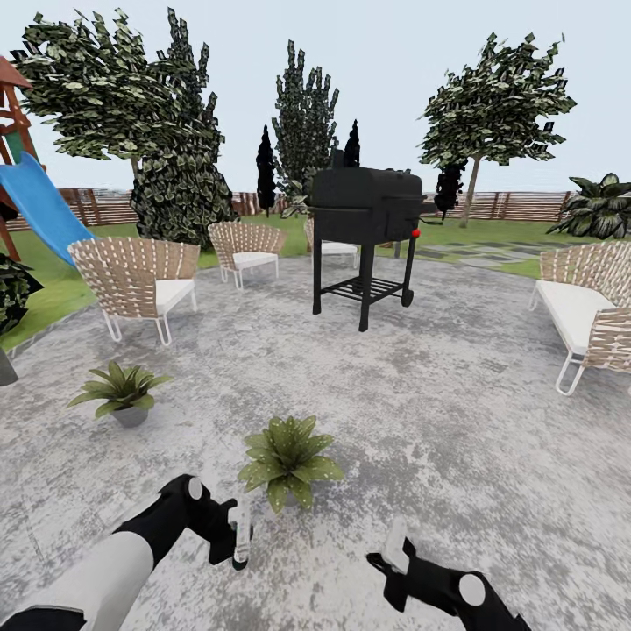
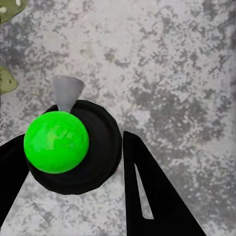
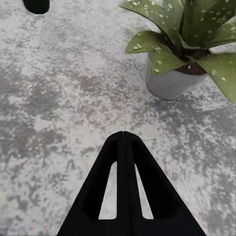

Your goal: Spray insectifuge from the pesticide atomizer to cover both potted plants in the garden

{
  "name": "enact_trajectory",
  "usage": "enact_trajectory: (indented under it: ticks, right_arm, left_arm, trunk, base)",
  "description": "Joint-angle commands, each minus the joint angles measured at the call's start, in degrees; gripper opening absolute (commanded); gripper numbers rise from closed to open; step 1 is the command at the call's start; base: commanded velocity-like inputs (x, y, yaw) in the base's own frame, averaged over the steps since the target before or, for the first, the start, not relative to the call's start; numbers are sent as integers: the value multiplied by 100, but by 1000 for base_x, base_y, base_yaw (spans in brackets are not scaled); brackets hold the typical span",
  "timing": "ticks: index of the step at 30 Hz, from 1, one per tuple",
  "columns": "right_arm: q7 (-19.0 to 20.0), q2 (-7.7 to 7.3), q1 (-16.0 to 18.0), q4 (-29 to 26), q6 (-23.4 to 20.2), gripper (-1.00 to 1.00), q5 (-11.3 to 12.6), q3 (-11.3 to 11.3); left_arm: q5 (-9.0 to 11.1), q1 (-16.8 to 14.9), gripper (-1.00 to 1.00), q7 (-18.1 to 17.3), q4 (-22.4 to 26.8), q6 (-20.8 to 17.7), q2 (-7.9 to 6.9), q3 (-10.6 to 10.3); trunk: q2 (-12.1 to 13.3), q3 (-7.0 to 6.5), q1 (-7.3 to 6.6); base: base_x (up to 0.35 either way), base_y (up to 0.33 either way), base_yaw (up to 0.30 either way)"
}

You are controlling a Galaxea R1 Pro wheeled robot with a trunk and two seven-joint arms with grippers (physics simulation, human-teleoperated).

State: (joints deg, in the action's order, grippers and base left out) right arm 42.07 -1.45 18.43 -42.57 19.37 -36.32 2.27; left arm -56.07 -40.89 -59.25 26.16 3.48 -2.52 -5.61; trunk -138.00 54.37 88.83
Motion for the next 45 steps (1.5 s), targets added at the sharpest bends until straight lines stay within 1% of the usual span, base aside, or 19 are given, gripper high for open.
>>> enact_trajectory:
  ticks: [1, 2, 3, 5, 8, 9, 10, 12, 14, 17, 19, 24, 30, 32, 34, 36, 41, 45]
  right_arm:
    - [76, 85, 3, -99, 27, -100, -51, -117]
    - [104, 160, 3, -151, 25, -100, -51, -168]
    - [143, 282, 4, -193, 22, -100, -51, -206]
    - [203, 450, 10, -271, 12, -100, -51, -244]
    - [342, 589, 21, -353, 7, -100, -51, -259]
    - [490, 646, 32, -367, 6, -100, -51, -260]
    - [636, 700, 44, -375, 6, -100, -51, -261]
    - [759, 763, 73, -381, 6, -100, -51, -262]
    - [791, 781, 88, -383, 6, -100, -51, -262]
    - [806, 786, 97, -383, 6, -100, -51, -259]
    - [808, 787, 99, -383, 6, -100, -51, -261]
    - [803, 787, 99, -383, 6, -100, -51, -257]
    - [803, 787, 99, -375, 6, -100, -60, -253]
    - [803, 787, 99, -375, 6, -100, -61, -253]
    - [803, 787, 99, -375, 6, -100, -62, -253]
    - [803, 787, 99, -369, 6, -100, -65, -253]
    - [803, 787, 99, -366, 6, -100, -68, -253]
    - [803, 787, 99, -366, 6, -100, -68, -253]
  left_arm:
    - [-16, 0, -100, 57, 10, 54, 33, -13]
    - [-13, 1, -100, 129, 9, 59, 81, -12]
    - [-20, 6, -100, 225, 5, 64, 139, -11]
    - [-15, 9, -100, 295, 3, 94, 183, -17]
    - [-6, 10, -100, 320, -8, 426, 231, -12]
    - [-7, 10, -100, 323, -45, 510, 237, -11]
    - [-8, 10, -100, 326, -117, 561, 244, -11]
    - [-9, 16, -100, 375, -254, 611, 250, -17]
    - [-23, 54, -100, 397, -361, 695, 252, -18]
    - [-51, 199, -100, 404, -424, 969, 254, -26]
    - [-58, 240, -100, 405, -437, 1040, 279, -27]
    - [-87, 308, -100, 405, -439, 1070, 404, -28]
    - [-89, 318, -100, 370, -437, 1089, 561, -43]
    - [-89, 320, -100, 364, -437, 1092, 609, -127]
    - [-85, 320, -100, 362, -437, 1091, 682, -263]
    - [-82, 320, -100, 361, -437, 1093, 722, -327]
    - [-77, 320, -100, 361, -419, 1088, 833, -360]
    - [-54, 319, -100, 361, -390, 1093, 856, -362]
  trunk:
    - [-2, 6, -1]
    - [-2, 6, -1]
    - [-2, 6, -1]
    - [-2, 6, -1]
    - [-2, 6, -1]
    - [-2, 6, -1]
    - [-2, 6, -1]
    - [-2, 6, -1]
    - [-2, 6, -1]
    - [-2, 6, -1]
    - [-2, 6, -1]
    - [-2, 6, -1]
    - [-2, 6, -1]
    - [-2, 6, -1]
    - [-2, 6, -1]
    - [-2, 6, -1]
    - [-2, 6, -1]
    - [-2, 6, -1]
  base:
    - [0, 0, 0]
    - [0, 0, 0]
    - [0, 0, 0]
    - [0, 0, 0]
    - [0, 0, 0]
    - [0, 0, 0]
    - [0, 0, 0]
    - [0, 0, 0]
    - [0, 0, 0]
    - [0, 0, 0]
    - [0, 0, 0]
    - [0, 0, 0]
    - [0, 0, 0]
    - [0, 0, 0]
    - [0, 0, 0]
    - [0, 0, 0]
    - [0, 0, 0]
    - [0, 0, 0]
